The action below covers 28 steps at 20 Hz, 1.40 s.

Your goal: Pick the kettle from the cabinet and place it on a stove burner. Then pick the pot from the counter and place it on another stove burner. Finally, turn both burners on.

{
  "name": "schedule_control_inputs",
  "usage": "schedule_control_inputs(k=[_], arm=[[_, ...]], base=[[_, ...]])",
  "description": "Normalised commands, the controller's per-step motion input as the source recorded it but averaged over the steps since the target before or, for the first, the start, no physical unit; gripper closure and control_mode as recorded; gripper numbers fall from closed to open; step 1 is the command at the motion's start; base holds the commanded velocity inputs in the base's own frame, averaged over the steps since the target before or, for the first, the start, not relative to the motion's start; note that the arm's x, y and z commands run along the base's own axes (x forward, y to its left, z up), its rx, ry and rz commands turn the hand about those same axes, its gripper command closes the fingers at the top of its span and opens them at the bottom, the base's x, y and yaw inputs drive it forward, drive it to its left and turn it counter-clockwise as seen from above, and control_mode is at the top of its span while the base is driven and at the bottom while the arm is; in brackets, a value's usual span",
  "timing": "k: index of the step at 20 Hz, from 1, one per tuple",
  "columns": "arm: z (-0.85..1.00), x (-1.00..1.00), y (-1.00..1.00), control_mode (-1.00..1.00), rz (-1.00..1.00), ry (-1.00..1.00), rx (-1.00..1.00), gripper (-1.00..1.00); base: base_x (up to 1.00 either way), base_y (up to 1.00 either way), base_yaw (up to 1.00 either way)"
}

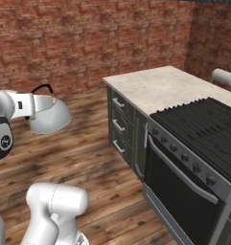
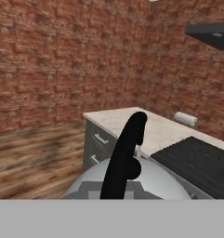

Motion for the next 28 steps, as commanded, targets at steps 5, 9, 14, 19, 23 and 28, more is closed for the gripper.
schedule_control_inputs(k=[5, 9, 14, 19, 23, 28], arm=[[0.0, 0.0, 0.0, 1.0, 0.0, 0.0, 0.0, 1.0], [0.0, 0.0, 0.0, 1.0, 0.0, 0.0, 0.0, 1.0], [0.0, 0.0, 0.0, 1.0, 0.0, 0.0, 0.0, 1.0], [0.0, 0.0, 0.0, 1.0, 0.0, 0.0, 0.0, 1.0], [0.0, 0.0, 0.0, 1.0, 0.0, 0.0, 0.0, 1.0], [0.0, 0.0, 0.0, 1.0, 0.0, 0.0, 0.0, 1.0]], base=[[0.45, -0.15, -0.23], [0.49, -0.17, -0.22], [0.5, -0.17, -0.22], [0.55, -0.12, -0.22], [0.56, -0.01, -0.24], [0.5, 0.0, -0.21]])
